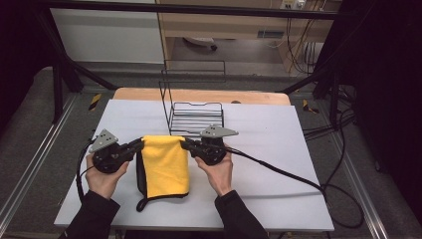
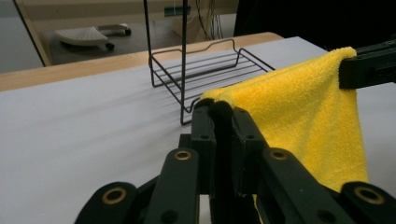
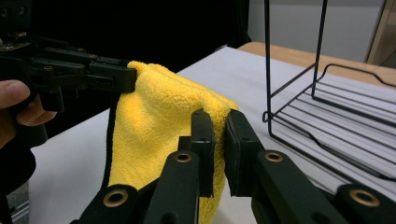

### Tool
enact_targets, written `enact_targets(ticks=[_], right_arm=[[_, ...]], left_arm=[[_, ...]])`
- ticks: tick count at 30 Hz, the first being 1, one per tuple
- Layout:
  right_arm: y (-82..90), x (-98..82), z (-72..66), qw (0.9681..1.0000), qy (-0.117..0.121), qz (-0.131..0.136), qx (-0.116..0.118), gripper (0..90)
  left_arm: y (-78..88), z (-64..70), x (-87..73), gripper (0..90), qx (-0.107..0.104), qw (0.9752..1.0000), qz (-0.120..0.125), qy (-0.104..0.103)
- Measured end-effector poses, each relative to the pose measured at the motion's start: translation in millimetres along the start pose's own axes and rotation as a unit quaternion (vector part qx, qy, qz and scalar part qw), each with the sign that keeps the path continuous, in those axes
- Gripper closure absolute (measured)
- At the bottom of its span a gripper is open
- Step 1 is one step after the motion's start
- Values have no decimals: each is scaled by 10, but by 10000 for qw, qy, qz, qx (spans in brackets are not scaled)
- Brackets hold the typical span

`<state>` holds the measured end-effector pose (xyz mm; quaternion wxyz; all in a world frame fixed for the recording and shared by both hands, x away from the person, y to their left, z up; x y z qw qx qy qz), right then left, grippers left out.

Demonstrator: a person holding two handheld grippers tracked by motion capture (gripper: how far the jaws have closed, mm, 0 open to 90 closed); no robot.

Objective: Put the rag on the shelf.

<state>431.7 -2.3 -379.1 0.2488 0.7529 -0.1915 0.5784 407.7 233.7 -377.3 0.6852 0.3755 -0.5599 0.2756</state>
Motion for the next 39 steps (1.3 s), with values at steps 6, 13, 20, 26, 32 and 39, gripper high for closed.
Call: enact_targets(ticks=[6,13,20,26,32,39], right_arm=[[55,117,-61,9997,165,195,-8,838],[147,263,-118,9983,367,446,-10,839],[222,408,-180,9954,607,744,-25,839],[286,489,-215,9937,712,866,-38,839],[364,612,-217,9915,787,1034,-70,840],[439,768,-211,9879,906,1247,-169,840]], left_arm=[[60,63,94,815,32,9997,250,-56],[129,144,230,815,35,9980,623,-134],[195,198,373,815,41,9952,945,-249],[191,242,445,815,22,9941,1035,-323],[184,296,575,815,-26,9920,1211,-357],[157,354,732,816,-54,9886,1451,-411]])
Point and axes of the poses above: each handheld gripper's, and its own axes: y roughly backward along the jaws, x roughly out of its top, z roughly to its right, the point moved 5 cm from there along -y, roughly forward along the jaws, and after that the axes turned 10 degrees about z, right-handed, at the moved point
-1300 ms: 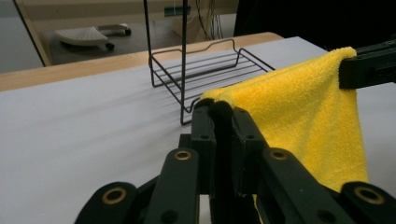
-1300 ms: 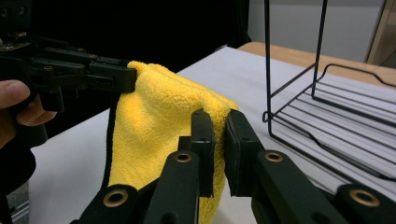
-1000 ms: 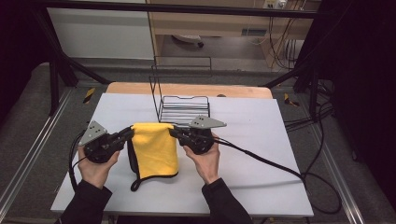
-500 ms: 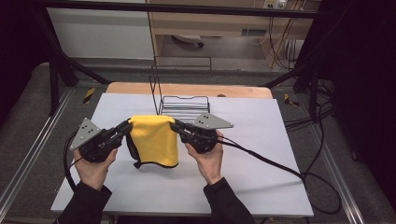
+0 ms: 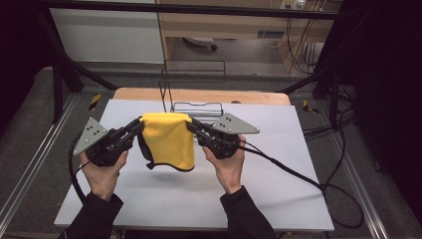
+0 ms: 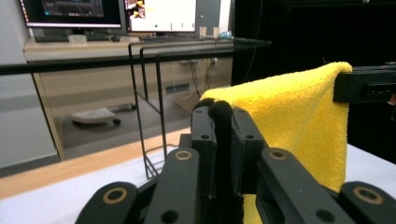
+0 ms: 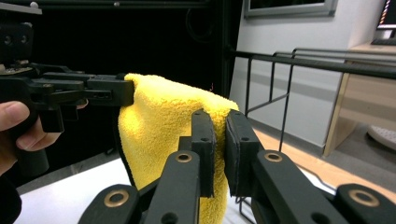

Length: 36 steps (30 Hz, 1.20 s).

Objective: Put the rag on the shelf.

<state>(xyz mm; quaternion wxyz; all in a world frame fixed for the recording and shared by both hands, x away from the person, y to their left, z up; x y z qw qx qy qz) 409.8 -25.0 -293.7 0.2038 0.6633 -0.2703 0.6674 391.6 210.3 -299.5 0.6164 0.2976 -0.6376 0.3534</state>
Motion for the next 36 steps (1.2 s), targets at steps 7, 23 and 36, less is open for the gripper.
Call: enact_targets(ticks=[7,23,36], right_arm=[[26,153,30,9997,101,210,-66,840],[119,554,190,9972,265,623,-323,840],[117,884,297,9936,441,910,-507,840]], left_arm=[[-76,33,112,815,-14,9998,202,28],[-377,131,488,816,-105,9981,608,13],[-572,167,807,817,-133,9955,939,56]])
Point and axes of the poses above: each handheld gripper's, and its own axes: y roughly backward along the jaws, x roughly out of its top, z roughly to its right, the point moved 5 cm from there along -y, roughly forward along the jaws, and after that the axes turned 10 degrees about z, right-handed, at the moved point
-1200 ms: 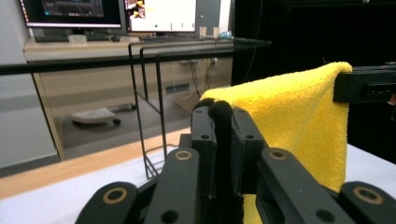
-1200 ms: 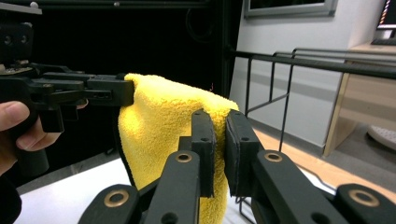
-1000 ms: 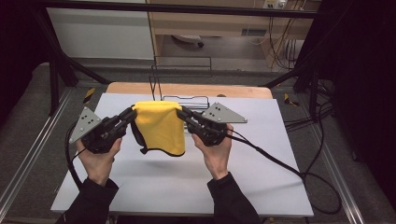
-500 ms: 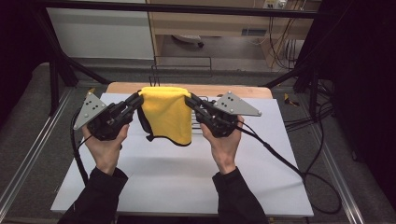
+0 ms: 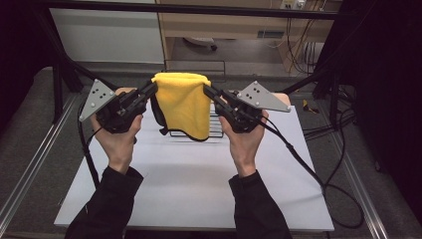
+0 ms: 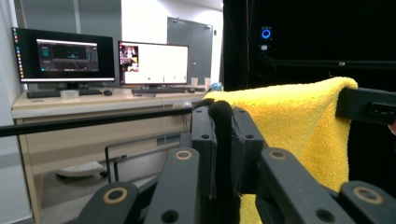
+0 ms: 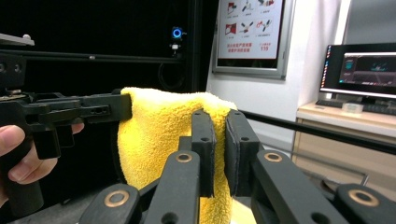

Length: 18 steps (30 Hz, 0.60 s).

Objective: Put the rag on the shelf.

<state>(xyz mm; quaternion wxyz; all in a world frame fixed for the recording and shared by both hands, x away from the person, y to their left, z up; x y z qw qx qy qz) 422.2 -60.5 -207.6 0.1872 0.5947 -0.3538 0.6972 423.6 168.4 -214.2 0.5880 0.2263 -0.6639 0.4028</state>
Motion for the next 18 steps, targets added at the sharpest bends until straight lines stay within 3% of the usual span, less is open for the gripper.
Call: enact_targets(ticks=[16,18], right_arm=[[-154,418,172,9991,284,247,-205,841],[-169,459,188,9989,329,259,-226,841]], left_arm=[[-260,29,356,817,-28,9993,358,-42],[-310,29,391,817,-62,9993,381,30]])
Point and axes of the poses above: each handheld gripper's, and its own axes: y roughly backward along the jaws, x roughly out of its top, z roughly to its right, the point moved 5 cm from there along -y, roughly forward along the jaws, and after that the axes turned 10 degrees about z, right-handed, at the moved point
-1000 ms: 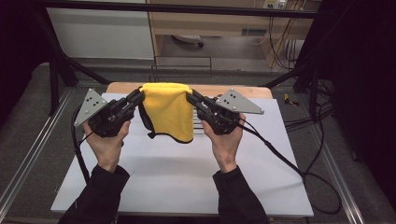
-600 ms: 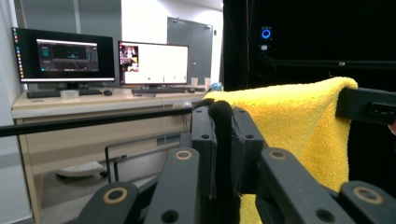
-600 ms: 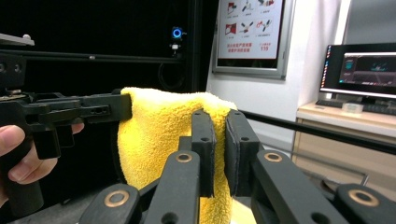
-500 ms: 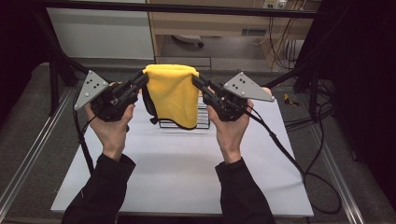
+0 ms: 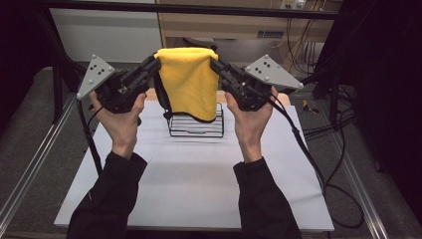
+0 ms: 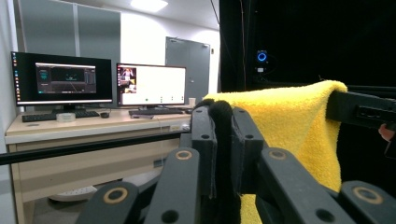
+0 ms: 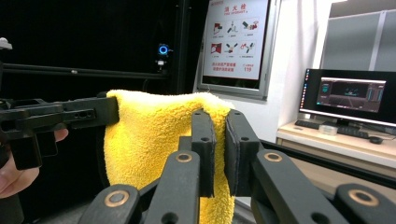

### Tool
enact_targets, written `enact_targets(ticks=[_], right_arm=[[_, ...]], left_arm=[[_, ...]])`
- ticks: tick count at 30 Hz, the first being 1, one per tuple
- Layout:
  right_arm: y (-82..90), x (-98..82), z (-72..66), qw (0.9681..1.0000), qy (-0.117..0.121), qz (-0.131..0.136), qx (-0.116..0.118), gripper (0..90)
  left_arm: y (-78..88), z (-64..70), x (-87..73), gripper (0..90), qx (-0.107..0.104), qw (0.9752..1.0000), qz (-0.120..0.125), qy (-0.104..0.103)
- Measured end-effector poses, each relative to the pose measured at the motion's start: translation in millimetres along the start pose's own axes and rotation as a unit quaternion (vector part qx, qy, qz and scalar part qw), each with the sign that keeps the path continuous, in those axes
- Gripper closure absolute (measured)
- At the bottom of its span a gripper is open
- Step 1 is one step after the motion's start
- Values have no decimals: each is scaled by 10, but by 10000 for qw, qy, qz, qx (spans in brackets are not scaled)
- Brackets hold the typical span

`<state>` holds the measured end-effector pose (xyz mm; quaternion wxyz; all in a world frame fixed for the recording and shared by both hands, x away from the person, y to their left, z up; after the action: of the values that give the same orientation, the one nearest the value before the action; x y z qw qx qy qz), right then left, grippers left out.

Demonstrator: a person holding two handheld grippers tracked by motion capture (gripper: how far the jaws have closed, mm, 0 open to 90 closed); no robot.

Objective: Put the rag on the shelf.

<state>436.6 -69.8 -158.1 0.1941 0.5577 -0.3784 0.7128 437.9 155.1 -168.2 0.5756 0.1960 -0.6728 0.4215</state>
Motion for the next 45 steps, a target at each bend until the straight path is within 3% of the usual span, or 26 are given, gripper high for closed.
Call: enact_targets(ticks=[2,3,14,17,22,25,29,33,45], right_arm=[[-24,41,22,10000,13,5,-30,841],[-38,63,37,10000,37,17,-48,841],[-205,197,208,9998,125,35,-162,841],[-258,221,243,9998,119,62,-178,840],[-351,274,307,9997,106,94,-221,840],[-402,301,347,9996,118,107,-250,841],[-488,334,402,9994,133,97,-305,840],[-572,355,457,9992,178,115,-340,840],[-777,315,621,9986,154,79,-500,840]], left_arm=[[-46,-26,37,817,96,9999,4,-42],[-76,-8,54,817,7,10000,20,-7],[-305,-67,171,817,108,9999,51,-105],[-368,-102,219,817,109,9999,93,14],[-463,-130,296,817,165,9997,63,-164],[-522,-157,337,817,181,9997,82,-120],[-603,-197,387,817,204,9995,47,-248],[-690,-268,406,817,217,9996,32,-159],[-967,-418,413,817,282,9991,-118,-298]])
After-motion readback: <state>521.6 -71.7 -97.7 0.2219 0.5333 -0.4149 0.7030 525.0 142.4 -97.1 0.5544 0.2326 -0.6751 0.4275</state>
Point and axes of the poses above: each handheld gripper's, and its own axes: y roughly backward along the jaws, x roughly out of its top, z roughly to its right, the point moved 5 cm from there along -y, roughly forward along the jaws, and after that the axes turned 10 degrees about z, right-handed, at the moved point
